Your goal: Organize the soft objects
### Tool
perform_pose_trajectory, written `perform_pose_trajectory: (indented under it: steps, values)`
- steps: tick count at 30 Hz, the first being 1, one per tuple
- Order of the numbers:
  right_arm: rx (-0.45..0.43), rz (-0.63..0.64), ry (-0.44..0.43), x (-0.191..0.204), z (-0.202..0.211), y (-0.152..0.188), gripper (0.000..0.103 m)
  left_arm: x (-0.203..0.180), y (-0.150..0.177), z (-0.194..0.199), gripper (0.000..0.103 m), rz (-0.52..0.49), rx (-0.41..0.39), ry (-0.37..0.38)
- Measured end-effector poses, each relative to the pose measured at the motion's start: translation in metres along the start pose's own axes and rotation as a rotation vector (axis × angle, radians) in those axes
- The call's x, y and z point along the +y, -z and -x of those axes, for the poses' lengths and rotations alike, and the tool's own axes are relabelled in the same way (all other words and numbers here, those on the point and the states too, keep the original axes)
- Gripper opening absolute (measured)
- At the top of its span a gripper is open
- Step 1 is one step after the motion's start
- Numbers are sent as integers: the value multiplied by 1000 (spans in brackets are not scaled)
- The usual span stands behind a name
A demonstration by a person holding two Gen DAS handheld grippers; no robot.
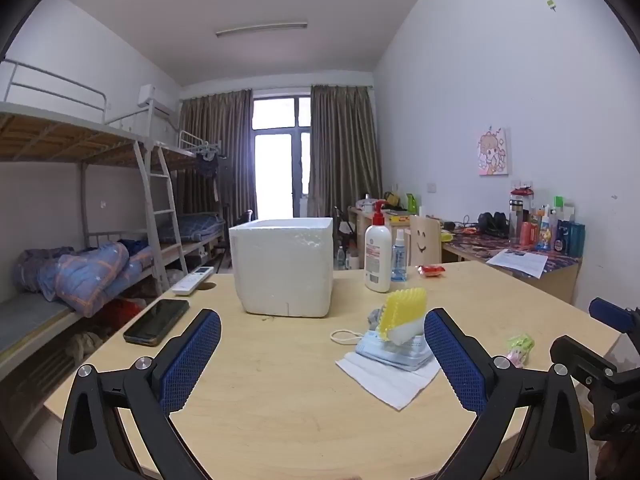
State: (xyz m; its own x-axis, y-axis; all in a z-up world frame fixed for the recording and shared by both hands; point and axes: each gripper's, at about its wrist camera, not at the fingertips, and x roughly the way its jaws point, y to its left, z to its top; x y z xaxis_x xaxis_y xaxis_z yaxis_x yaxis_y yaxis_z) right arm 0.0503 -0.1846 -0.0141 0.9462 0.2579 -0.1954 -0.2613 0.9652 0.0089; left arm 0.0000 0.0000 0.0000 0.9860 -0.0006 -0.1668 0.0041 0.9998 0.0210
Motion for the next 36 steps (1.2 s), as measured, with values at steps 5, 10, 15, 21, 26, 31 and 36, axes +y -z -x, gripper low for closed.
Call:
perform_pose_trajectory:
  steps: [5, 10, 15, 21, 26, 31, 36]
  values:
    - [-8, -13, -1, 0, 0, 0, 103, 4, 2, -3, 102, 19, 29, 25]
    - [-8, -20, 4, -4, -1, -2, 103, -3, 4, -4, 100, -8, 24, 7]
    - [0, -19, 7, -4, -2, -4, 103, 4, 2, -5, 100, 23, 30, 18]
    - [-2, -29, 10, -5, 0, -1, 103, 1, 0, -3, 100, 18, 1, 5]
    - [3, -31, 13, -5, -2, -1, 103, 1, 1, -3, 100, 19, -7, 3]
    - [2, -31, 13, -5, -2, 0, 103, 2, 2, -4, 100, 18, -10, 10]
    - [1, -30, 14, -5, -2, 0, 103, 4, 3, -7, 100, 31, 11, 21]
